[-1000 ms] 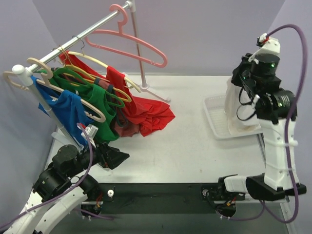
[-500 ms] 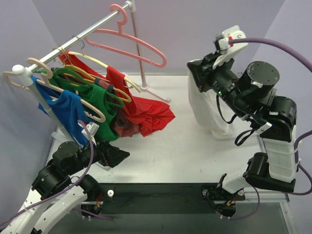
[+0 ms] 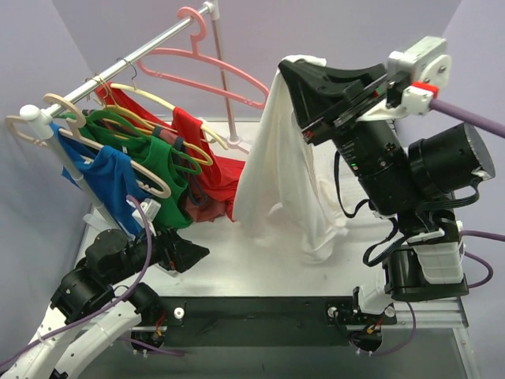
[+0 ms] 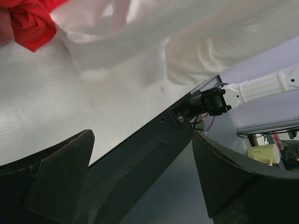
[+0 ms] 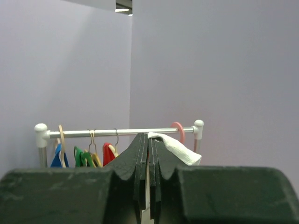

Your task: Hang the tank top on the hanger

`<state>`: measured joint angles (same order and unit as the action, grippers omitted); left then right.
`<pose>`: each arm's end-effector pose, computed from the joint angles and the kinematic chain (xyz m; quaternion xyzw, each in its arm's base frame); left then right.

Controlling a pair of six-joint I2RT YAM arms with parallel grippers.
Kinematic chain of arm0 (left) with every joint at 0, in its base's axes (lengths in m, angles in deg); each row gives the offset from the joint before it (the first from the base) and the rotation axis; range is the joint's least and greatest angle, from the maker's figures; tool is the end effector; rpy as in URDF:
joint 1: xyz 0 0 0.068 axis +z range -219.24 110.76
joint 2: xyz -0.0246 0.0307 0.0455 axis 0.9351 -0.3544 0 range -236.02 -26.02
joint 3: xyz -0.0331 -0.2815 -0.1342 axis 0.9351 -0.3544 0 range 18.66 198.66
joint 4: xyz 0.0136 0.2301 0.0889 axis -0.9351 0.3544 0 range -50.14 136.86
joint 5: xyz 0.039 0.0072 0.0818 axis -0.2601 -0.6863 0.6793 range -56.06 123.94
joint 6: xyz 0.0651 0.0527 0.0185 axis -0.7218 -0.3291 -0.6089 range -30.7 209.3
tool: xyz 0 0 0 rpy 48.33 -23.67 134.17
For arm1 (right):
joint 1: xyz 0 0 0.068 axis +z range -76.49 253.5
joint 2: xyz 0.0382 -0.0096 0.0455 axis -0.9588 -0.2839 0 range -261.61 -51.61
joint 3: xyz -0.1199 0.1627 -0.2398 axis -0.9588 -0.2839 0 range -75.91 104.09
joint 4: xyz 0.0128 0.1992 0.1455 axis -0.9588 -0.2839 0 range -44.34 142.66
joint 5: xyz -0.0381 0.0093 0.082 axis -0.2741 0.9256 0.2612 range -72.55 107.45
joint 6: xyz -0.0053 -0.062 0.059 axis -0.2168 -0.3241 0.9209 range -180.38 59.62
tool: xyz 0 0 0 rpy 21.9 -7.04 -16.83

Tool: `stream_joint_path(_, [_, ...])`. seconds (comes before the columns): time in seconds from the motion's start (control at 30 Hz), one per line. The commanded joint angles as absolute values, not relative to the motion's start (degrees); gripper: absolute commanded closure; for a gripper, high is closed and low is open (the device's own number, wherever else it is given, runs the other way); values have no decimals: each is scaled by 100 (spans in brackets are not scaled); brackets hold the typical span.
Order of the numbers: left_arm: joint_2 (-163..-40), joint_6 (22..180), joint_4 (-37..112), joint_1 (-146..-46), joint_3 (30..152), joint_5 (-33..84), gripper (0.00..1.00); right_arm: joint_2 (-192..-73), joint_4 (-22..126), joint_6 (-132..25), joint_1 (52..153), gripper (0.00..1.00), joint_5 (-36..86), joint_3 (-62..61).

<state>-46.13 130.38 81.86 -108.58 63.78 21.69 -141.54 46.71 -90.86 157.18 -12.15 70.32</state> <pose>0.0337 -0.0484 0.3269 0.0513 0.8001 -0.4473 0.3964 0.0576 0.1811 0.7512 -0.1446 0.3799 0.3297 0.8521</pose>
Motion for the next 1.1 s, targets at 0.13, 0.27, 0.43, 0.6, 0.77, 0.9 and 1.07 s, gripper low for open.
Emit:
stream_joint_path(0.13, [-4641, 12947, 8213, -10871, 6603, 2216, 3, -14004, 5619, -9721, 15560, 100, -1769, 6543])
stream_joint_path(0.27, [-4614, 12964, 8257, -10879, 6621, 2234, 3, -13635, 5363, -9370, 15026, 100, -2341, 5550])
stream_joint_path(0.43, [-4544, 12990, 8354, -10879, 6621, 2242, 3, -13064, 5346, -9000, 13830, 100, -3342, 4418])
stream_joint_path(0.6, [-4544, 12991, 8380, -10879, 6568, 2146, 3, -12843, 4626, -8500, 12425, 100, -3554, 3449])
stream_joint_path(0.77, [-4763, 12894, 8503, -10879, 6559, 1910, 3, -12702, 3914, -7613, 11281, 100, -3511, 2825])
stream_joint_path(0.9, [-5141, 12683, 8670, -10879, 6542, 1610, 3, -12702, 3142, -6998, 10682, 100, -3046, 2789])
stream_joint_path(1.07, [-5686, 12446, 8872, -10906, 6463, 1609, 6, -12413, 2007, -6391, 10567, 53, -1206, 2236])
